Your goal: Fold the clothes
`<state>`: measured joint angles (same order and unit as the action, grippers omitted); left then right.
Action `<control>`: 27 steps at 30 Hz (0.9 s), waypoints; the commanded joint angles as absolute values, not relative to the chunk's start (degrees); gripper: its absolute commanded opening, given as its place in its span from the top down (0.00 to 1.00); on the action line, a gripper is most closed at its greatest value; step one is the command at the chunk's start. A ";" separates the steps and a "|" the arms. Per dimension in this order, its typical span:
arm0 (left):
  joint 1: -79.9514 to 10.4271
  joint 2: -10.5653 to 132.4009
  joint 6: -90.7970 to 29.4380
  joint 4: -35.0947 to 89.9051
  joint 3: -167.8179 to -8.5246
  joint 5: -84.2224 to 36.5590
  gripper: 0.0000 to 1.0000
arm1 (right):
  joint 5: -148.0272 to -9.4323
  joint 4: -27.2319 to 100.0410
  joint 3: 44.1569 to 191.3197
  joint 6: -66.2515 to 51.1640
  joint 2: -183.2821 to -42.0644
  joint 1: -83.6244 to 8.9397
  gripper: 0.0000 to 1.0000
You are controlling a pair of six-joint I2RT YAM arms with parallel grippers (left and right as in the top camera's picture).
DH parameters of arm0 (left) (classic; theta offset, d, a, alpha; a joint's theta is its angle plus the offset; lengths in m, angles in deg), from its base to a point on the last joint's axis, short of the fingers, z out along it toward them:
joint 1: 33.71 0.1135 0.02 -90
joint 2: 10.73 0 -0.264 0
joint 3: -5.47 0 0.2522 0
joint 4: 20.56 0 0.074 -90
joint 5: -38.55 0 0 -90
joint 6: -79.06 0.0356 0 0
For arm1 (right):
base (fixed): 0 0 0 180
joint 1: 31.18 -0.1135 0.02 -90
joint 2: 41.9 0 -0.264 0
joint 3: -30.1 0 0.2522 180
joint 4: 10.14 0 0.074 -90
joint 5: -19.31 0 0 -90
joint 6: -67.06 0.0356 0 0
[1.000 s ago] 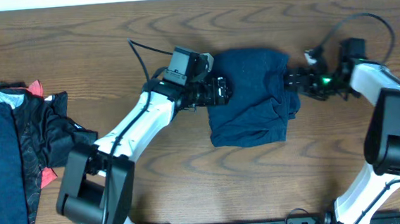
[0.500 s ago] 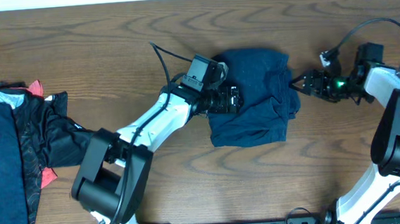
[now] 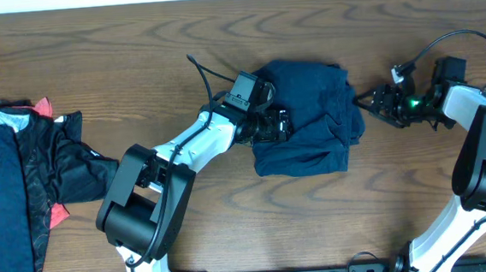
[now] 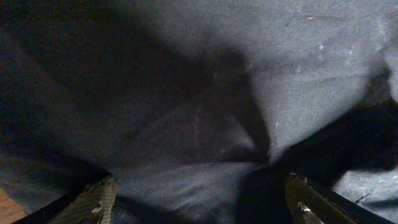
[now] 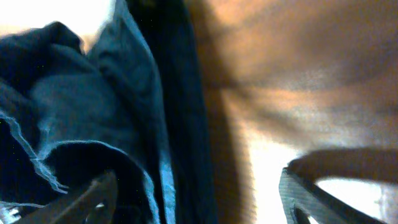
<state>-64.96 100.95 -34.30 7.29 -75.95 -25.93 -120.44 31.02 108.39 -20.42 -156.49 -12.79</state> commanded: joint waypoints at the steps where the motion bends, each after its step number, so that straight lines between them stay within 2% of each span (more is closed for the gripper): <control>1: -65.04 103.03 -35.00 8.09 -75.91 -26.02 0.11 | -124.84 28.68 107.94 -20.64 -157.62 -11.67 0.09; 3: -65.04 103.03 -35.00 8.09 -75.91 -26.02 0.11 | -128.92 26.08 107.94 -20.57 -157.62 -11.76 0.01; 27: -65.04 103.07 -35.00 8.14 -75.91 -26.04 0.11 | -134.39 18.12 107.91 -12.02 -165.12 -19.41 0.01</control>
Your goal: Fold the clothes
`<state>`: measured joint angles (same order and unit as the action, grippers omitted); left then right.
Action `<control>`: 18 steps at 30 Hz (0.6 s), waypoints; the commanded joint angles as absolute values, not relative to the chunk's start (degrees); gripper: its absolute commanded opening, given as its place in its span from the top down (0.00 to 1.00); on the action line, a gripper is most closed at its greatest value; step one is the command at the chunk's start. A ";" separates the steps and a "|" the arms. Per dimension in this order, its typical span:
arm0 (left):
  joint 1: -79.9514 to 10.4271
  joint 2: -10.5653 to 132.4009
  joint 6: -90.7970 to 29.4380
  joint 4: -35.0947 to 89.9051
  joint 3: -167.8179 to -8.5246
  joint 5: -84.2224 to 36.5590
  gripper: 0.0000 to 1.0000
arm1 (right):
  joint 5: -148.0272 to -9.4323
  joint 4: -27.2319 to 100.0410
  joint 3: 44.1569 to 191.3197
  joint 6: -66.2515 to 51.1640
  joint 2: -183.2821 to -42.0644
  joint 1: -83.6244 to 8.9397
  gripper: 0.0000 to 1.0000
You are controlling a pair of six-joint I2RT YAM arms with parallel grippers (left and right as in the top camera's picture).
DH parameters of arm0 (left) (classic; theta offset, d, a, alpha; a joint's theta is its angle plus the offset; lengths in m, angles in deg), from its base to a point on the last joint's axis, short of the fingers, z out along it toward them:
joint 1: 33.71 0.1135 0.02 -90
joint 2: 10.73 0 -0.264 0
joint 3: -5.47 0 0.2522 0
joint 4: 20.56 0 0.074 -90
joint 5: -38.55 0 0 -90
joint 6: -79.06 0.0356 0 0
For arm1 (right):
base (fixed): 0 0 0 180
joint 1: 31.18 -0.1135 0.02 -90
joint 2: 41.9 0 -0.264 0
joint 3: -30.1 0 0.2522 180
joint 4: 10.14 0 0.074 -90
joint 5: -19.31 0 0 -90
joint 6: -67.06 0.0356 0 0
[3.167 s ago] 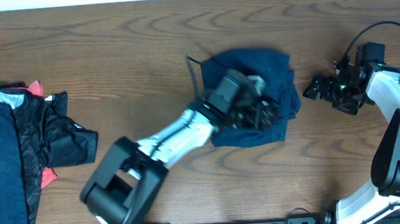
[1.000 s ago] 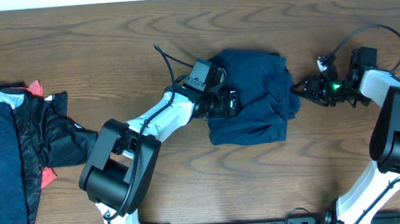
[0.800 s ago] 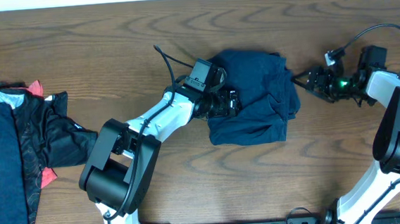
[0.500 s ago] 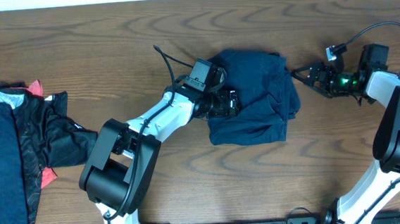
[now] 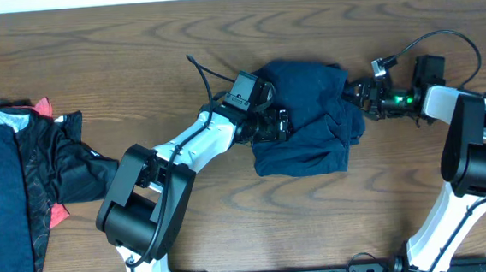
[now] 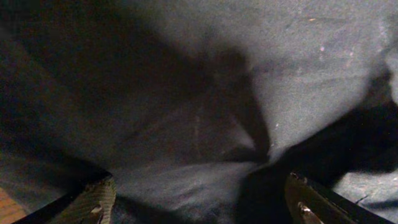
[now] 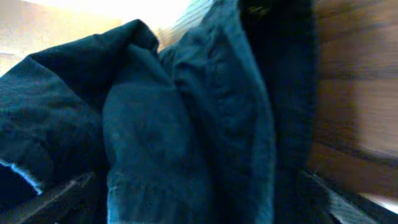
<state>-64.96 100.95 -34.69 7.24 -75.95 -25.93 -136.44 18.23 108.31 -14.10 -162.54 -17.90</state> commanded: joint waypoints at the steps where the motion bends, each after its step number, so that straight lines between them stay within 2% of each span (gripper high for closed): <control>1: -65.04 103.07 -35.00 8.12 -75.91 -26.04 0.11 | -134.41 17.92 107.91 -11.61 -165.12 -19.65 0.01; 6: -65.04 103.09 -35.02 8.16 -75.91 -26.02 0.11 | -131.90 18.21 107.91 -8.29 -165.14 -20.11 0.01; 10: -65.04 103.09 -35.00 9.06 -75.91 -26.02 0.11 | -128.38 21.42 107.91 -8.64 -165.14 -16.13 0.01; 15: -65.04 103.09 -34.97 9.17 -75.91 -26.08 0.11 | -142.13 18.78 107.91 -14.25 -165.14 -10.75 0.01; 18: -65.04 103.09 -35.00 9.01 -75.91 -26.45 0.11 | -134.13 21.05 107.91 -9.12 -165.45 -8.94 0.01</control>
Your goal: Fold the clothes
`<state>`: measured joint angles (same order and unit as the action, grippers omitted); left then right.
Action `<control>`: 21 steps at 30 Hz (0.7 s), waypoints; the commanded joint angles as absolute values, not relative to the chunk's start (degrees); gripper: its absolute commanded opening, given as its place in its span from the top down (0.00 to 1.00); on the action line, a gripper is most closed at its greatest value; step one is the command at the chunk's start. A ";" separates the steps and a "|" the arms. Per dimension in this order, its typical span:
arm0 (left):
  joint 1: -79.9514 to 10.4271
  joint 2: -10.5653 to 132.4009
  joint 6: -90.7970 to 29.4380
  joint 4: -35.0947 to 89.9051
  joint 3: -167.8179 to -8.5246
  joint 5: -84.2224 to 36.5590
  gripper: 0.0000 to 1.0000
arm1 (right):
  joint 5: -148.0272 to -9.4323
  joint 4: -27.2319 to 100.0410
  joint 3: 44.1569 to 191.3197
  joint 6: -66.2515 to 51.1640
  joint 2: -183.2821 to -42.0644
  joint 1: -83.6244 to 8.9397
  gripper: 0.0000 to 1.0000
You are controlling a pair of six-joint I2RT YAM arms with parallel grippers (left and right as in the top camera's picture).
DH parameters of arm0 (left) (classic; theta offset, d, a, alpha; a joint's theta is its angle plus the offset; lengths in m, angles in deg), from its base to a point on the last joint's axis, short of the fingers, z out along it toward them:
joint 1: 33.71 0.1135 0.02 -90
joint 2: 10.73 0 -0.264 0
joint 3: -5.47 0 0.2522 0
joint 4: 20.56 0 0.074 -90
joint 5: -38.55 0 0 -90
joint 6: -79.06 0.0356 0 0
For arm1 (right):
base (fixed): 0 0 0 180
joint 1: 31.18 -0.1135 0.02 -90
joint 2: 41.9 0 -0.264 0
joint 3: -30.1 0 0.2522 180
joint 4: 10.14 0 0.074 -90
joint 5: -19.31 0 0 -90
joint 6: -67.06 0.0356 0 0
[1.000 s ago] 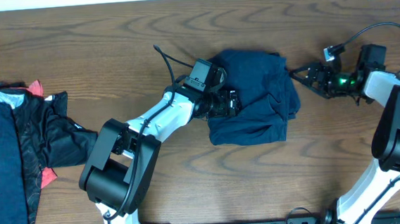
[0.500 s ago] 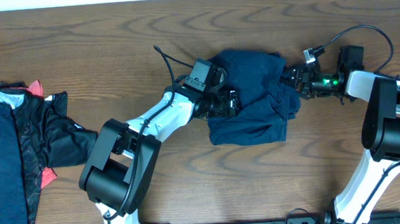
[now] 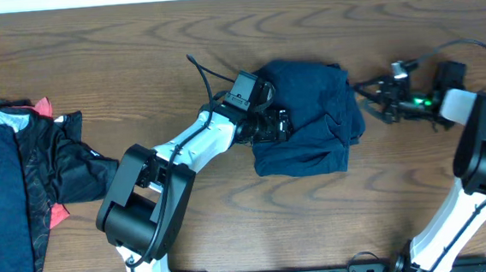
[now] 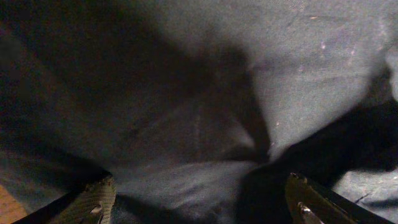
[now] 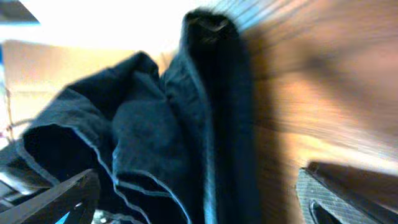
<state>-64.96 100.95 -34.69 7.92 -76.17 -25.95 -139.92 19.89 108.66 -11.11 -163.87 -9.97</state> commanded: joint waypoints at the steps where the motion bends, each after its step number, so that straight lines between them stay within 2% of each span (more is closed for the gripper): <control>1: -65.09 103.09 -35.00 9.08 -75.91 -26.45 0.11 | -130.74 21.92 107.91 -8.05 -165.75 -8.48 0.01; 10: -65.09 103.09 -35.00 9.52 -75.91 -26.48 0.11 | -131.66 22.49 107.91 -9.23 -176.42 -10.19 0.02; 16: -65.09 103.09 -35.00 9.93 -75.91 -26.45 0.11 | -140.25 19.54 107.91 -9.27 -185.51 -11.93 0.01; 21: -65.09 103.09 -35.02 10.11 -75.91 -26.45 0.11 | -140.55 19.39 107.91 -9.29 -188.55 -12.90 0.01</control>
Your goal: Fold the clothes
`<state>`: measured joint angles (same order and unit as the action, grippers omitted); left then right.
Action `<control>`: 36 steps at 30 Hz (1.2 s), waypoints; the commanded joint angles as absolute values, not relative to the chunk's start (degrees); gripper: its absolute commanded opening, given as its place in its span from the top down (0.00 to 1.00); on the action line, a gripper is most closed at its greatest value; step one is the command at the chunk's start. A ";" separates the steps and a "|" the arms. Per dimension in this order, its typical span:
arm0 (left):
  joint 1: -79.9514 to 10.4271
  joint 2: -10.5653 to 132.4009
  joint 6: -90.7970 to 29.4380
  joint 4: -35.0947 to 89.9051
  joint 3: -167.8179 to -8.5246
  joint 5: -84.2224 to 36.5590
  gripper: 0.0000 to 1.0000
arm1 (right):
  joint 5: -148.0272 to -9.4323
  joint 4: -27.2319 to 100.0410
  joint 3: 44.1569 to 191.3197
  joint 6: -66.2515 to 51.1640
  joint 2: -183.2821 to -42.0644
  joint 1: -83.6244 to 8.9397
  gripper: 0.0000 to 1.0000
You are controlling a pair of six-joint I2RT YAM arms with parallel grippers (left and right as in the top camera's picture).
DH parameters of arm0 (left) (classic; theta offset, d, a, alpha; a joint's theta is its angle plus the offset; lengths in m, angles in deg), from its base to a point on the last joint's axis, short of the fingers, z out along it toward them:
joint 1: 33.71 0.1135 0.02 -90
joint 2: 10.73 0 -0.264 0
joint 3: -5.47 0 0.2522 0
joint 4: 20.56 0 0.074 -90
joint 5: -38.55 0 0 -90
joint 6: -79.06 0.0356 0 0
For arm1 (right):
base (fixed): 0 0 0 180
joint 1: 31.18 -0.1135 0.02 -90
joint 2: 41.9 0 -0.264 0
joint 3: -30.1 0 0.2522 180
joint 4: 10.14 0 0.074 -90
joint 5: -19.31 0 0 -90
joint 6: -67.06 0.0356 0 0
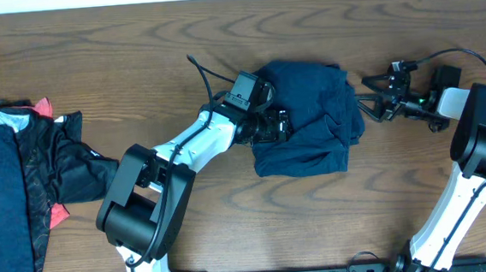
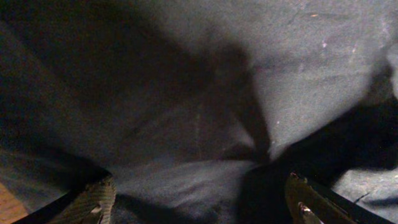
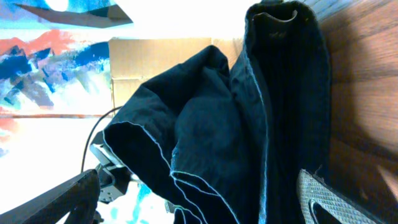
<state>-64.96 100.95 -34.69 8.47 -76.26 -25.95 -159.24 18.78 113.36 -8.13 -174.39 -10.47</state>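
Note:
A navy blue garment [image 1: 309, 106] lies crumpled in a rough square at the table's middle. My left gripper [image 1: 277, 125] sits at its left edge, low on the cloth. In the left wrist view the dark fabric [image 2: 186, 93] fills the frame and the gripper [image 2: 202, 200] is open, fingers far apart with cloth bulging between them. My right gripper [image 1: 371, 101] is open just off the garment's right edge, apart from it. In the right wrist view the garment's hemmed folds [image 3: 249, 124] stand ahead of the open gripper [image 3: 199, 196].
A pile of dark clothes [image 1: 14, 169] with red and white bits lies at the table's left edge. Bare wooden table [image 1: 232, 222] surrounds the navy garment. The right arm's cable [image 1: 443, 53] loops above its wrist.
My right wrist has turned and shifted slightly, so the garment's right edge now shows sharper and fuller in its view. The left gripper and the garment have not moved.
My right gripper stood open to the right of the garment, then was up against its right edge, then back off to the right, where it stays open now. The left gripper stayed open on the left edge throughout. The garment's shape is unchanged.

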 commanded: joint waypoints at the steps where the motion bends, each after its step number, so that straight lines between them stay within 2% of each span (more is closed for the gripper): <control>1: -65.09 103.09 -35.02 10.28 -75.91 -26.45 0.11 | -139.94 19.54 107.91 -9.27 -188.64 -13.22 0.01; 15: -65.09 103.09 -35.00 10.50 -75.91 -26.45 0.11 | -135.37 18.95 108.00 -6.78 -188.62 -24.76 0.01; 16: -65.09 103.09 -35.00 10.52 -75.91 -26.45 0.11 | -135.13 18.51 108.00 -6.52 -188.62 -24.94 0.05; 18: -65.09 103.09 -35.00 10.50 -75.91 -26.45 0.11 | -135.07 18.12 108.00 -5.99 -188.62 -24.81 0.28; 21: -65.09 103.09 -35.00 10.46 -75.91 -26.45 0.11 | -134.00 18.10 108.00 -5.77 -188.59 -23.85 0.50; 23: -65.09 103.09 -35.00 10.26 -75.91 -26.45 0.11 | -133.16 18.21 107.98 -5.77 -188.59 -23.02 0.90; 24: -65.09 103.09 -35.00 10.19 -75.91 -26.45 0.11 | -132.92 18.36 107.98 -5.80 -188.59 -22.64 0.99; 28: -65.09 103.09 -35.02 10.06 -75.91 -26.43 0.10 | -129.60 17.90 108.02 -5.82 -188.48 -21.40 0.99; 30: -65.09 103.09 -35.02 10.06 -75.91 -26.43 0.00 | -127.09 17.75 108.29 -5.97 -188.35 -20.79 0.99; 36: -65.07 102.94 -35.02 9.08 -75.93 -25.08 0.02 | -125.97 17.71 109.60 -9.38 -187.22 -19.12 0.99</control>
<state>-65.00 100.91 -34.93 9.12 -76.61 -25.49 -159.04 17.16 113.90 -6.91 -175.17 -21.86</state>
